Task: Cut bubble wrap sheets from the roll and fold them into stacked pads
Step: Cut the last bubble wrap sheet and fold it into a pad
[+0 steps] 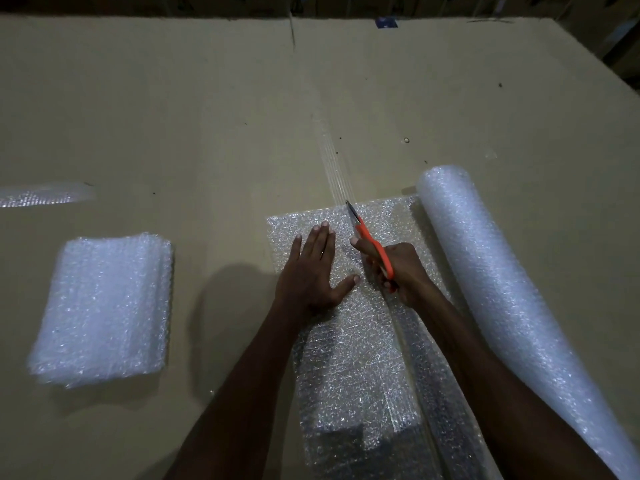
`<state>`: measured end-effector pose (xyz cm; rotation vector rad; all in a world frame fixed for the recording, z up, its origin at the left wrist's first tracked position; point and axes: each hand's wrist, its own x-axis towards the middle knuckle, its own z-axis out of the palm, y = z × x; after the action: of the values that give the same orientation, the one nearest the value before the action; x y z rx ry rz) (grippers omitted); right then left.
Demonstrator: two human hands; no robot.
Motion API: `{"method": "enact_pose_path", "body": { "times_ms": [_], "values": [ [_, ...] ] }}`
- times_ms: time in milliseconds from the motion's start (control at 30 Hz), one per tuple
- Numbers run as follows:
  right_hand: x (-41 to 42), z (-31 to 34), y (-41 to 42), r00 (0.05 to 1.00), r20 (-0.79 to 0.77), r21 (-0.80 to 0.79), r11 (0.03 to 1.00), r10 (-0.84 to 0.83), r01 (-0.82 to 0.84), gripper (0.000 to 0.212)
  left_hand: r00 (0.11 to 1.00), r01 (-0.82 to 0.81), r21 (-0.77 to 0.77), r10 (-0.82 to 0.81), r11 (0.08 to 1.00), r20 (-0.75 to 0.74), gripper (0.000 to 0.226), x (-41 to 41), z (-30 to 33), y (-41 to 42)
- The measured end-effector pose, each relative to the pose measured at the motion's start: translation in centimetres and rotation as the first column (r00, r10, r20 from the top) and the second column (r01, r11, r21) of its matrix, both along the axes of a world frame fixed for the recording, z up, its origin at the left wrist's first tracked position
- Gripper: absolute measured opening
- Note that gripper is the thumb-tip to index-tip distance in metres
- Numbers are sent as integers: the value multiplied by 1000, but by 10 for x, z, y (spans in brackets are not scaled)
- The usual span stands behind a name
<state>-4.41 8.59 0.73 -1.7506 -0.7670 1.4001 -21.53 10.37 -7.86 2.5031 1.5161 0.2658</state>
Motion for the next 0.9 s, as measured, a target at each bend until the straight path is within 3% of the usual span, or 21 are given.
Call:
{"method": "enact_pose_path", "body": {
  "times_ms": [367,533,633,733,900],
  "values": [
    [0,-2,3,998,58,63,998,29,-32,42,1000,6,-3,-6,1000,-10,96,-3,0,-5],
    [9,0,-24,955,282,72,991,88,-112,52,1000,5,-5,-6,1000,-23,97,-12,-1,-22],
    [15,1,-46,928,349,73,984,129,-164,35,999,3,-60,-5,998,-34,97,-19,4,-33],
    [22,1,-75,864,490,156,963,117,-219,25,998,5,-90,-10,996,-56,96,-28,10,-42],
    [28,7,-119,619,784,216,915,45,-340,49,998,-12,-72,8,997,-62,100,-43,31,-43]
  ]
}}
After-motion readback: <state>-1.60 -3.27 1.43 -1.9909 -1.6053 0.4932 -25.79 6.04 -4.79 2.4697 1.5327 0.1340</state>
